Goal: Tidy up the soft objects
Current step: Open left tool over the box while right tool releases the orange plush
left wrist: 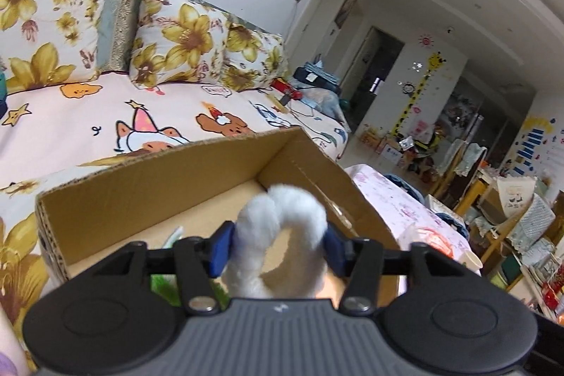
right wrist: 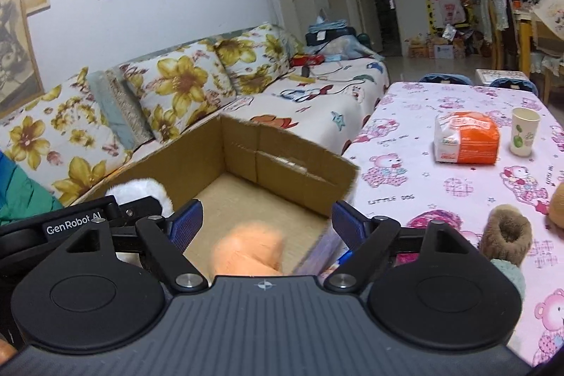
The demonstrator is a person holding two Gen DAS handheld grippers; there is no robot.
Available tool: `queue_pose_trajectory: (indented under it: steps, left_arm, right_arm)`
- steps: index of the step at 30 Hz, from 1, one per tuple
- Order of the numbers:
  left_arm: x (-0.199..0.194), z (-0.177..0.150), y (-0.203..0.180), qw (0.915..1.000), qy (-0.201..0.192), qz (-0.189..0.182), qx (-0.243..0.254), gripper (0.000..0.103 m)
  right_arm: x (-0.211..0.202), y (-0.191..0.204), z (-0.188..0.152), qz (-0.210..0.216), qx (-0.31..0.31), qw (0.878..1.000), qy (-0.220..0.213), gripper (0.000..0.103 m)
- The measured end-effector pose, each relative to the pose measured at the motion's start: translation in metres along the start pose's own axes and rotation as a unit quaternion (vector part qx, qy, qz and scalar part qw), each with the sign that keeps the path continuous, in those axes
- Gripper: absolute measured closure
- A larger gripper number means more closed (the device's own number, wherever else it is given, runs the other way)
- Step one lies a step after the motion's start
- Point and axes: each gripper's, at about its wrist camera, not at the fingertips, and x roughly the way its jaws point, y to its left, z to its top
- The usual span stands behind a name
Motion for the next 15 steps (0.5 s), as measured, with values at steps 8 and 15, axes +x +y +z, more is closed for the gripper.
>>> queue_pose_trajectory:
  steps: [8, 15]
  left_arm:
    - [-0.006, -0.003, -0.011, 0.9989, -0.023, 0.005, 0.039, 0.029]
    - [-0.006, -0.007, -0.021, 0.998, -0.017, -0.013, 0.06, 0.024]
  right_arm:
    - [-0.031, -0.026, -0.006, -0.051, 0.014, 0.998, -0.031, 0.0]
    - [-0.055, -0.047, -0.021, -0.088, 0.024, 0.995, -0.041, 0.0]
